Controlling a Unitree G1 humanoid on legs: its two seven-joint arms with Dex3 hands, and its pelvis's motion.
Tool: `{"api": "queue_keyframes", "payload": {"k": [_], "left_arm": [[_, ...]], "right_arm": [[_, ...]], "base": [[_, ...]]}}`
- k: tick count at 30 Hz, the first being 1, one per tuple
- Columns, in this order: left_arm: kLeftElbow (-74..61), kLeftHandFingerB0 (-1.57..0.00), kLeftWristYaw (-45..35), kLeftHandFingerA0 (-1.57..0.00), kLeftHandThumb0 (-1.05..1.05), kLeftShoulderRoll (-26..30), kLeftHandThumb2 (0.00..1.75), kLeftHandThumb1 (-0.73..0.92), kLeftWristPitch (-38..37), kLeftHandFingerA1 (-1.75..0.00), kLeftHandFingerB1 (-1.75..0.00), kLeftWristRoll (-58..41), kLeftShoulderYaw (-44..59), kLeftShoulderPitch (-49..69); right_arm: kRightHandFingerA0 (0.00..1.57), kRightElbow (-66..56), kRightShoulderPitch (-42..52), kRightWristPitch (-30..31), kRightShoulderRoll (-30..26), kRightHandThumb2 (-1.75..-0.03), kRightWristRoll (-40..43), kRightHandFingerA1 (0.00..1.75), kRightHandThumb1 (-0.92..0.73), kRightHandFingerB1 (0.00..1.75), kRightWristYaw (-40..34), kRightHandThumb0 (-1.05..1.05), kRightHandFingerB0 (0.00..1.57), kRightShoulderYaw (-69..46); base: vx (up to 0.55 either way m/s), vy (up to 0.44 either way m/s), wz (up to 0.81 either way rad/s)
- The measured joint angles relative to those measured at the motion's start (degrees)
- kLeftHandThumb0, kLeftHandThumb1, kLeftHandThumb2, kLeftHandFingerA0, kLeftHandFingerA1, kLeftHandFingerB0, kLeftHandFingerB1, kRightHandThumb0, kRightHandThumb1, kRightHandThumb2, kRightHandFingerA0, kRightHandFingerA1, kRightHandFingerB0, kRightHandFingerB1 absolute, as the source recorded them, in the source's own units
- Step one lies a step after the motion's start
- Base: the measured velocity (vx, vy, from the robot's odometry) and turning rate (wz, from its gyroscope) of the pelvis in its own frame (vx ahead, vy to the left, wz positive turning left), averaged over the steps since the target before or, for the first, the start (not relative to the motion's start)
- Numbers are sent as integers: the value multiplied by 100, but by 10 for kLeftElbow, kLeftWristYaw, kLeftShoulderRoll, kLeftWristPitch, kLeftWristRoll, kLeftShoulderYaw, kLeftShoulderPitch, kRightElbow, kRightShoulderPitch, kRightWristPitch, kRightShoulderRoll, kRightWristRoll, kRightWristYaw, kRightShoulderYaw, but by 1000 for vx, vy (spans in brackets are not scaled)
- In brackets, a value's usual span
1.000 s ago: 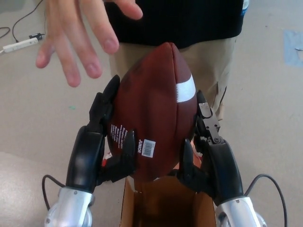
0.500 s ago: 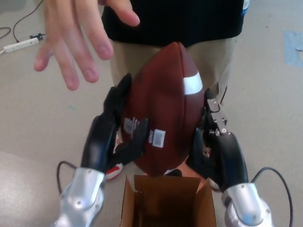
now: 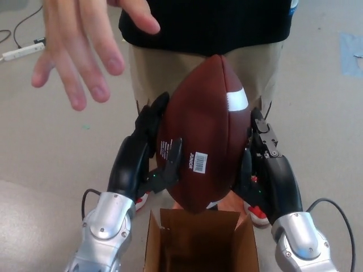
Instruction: Use both hands to pick up a football from a person and place it into a container beneath
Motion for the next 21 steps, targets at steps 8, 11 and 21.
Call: {"api": "queue_keyframes", "payload": {"k": [8, 11, 21], "left_arm": [[66, -7, -5, -2, -80, 0, 90, 76, -6, -14, -21, -2, 9, -52], [99, 0, -13, 0, -77, 1, 115, 78, -5, -18, -19, -6, 17, -74], [206, 0, -54, 0, -84, 88, 116, 87, 11, -9, -10, -18, 87, -143]], "right_arm": [[0, 59, -54, 0, -10, -119, -11, 16, -88, 18, 0, -74, 0, -10], [0, 99, -85, -1, -12, -119, -17, 15, -90, 17, 0, -75, 0, -15], [0, 234, -187, -2, -68, -117, -49, 14, -89, 11, -2, -83, 0, -35]], "base": [[0, 0, 0], [0, 0, 0], [0, 0, 0]]}}
